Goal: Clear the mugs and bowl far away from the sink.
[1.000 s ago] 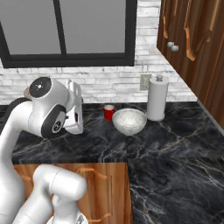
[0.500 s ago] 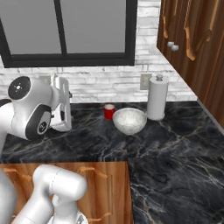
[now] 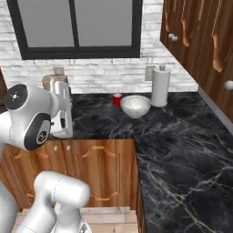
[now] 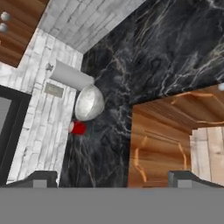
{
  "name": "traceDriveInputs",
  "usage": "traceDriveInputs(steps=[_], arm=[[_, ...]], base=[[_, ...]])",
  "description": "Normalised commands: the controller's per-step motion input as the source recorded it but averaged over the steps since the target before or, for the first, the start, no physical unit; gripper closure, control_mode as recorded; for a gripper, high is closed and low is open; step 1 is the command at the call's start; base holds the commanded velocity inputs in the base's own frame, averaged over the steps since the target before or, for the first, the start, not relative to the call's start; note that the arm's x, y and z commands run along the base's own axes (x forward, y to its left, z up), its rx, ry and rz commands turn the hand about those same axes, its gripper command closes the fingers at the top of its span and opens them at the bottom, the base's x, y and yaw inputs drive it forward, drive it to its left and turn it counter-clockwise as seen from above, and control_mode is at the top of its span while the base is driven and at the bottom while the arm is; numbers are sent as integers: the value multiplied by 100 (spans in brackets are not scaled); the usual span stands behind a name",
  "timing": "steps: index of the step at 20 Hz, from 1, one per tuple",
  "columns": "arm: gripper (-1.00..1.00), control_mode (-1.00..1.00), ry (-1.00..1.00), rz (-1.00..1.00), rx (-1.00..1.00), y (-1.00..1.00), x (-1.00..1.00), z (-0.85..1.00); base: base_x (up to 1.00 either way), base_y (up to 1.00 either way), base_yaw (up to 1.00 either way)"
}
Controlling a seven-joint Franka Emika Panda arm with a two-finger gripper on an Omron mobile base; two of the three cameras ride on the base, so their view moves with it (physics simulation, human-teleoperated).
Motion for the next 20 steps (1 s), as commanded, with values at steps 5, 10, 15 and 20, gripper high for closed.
traceDriveInputs(steps=[5, 10, 15, 20], arm=[[-100, 100, 0, 0, 0, 0, 0, 0], [-100, 100, 0, 0, 0, 0, 0, 0], [-100, 100, 0, 0, 0, 0, 0, 0], [-100, 100, 0, 0, 0, 0, 0, 0]], base=[[-100, 4, 0], [-100, 80, 8], [-100, 48, 12], [-100, -10, 11]])
